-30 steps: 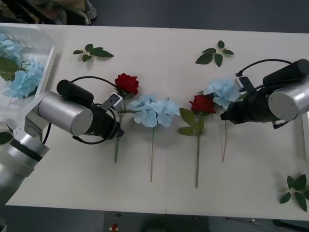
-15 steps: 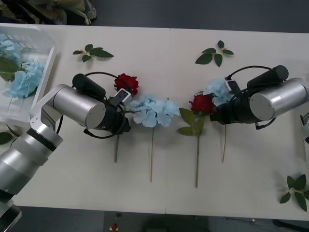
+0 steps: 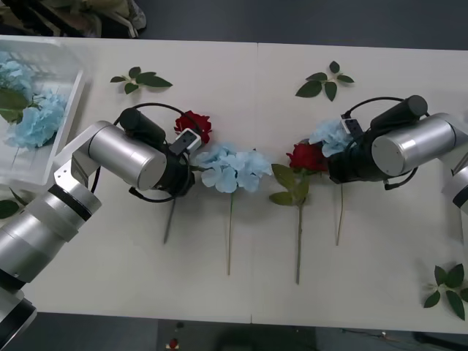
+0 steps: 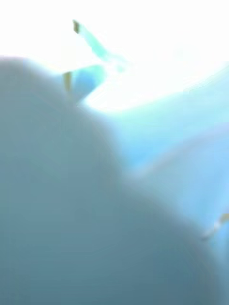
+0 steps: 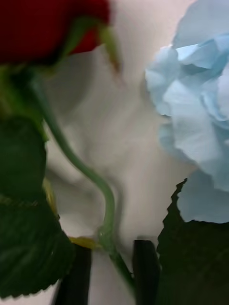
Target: Put the red flowers into the right box and the blue flowers into the left box
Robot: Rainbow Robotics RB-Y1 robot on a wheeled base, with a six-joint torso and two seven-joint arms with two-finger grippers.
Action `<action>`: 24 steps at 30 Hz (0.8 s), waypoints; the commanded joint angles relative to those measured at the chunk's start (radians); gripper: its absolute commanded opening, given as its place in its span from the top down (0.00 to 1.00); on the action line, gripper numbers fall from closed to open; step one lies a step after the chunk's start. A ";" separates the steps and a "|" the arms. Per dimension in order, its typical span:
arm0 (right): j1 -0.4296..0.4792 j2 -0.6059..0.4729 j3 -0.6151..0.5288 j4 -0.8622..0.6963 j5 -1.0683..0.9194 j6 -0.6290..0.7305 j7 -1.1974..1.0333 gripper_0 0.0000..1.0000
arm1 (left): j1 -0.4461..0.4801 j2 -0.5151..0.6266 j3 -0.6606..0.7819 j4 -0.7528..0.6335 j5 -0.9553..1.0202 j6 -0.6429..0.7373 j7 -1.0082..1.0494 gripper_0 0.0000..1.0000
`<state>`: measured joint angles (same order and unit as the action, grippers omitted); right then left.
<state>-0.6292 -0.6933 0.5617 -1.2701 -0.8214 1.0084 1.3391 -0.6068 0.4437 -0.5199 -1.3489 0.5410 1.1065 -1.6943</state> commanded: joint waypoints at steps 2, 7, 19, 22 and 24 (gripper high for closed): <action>-0.020 -0.014 0.006 -0.015 -0.018 -0.004 0.002 1.00 | 0.010 0.006 -0.023 0.014 -0.016 -0.004 0.061 0.96; -0.017 -0.084 -0.025 -0.067 -0.104 0.016 0.025 1.00 | 0.010 0.007 -0.023 0.014 -0.035 -0.005 0.065 0.99; 0.154 -0.180 -0.499 -0.304 -0.478 0.268 0.426 1.00 | 0.010 0.041 0.179 -0.090 -0.044 0.078 0.045 1.00; 0.197 -0.170 -0.614 -0.362 -0.558 0.320 0.526 1.00 | 0.010 0.056 0.267 -0.179 -0.047 0.173 0.038 1.00; 0.218 -0.152 -0.697 -0.390 -0.611 0.360 0.597 1.00 | 0.010 0.075 0.328 -0.260 -0.053 0.251 0.031 1.00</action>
<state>-0.4130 -0.8535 -0.0947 -1.6042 -1.3783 1.3380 1.8208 -0.5965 0.4551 -0.2401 -1.4934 0.5047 1.2943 -1.6740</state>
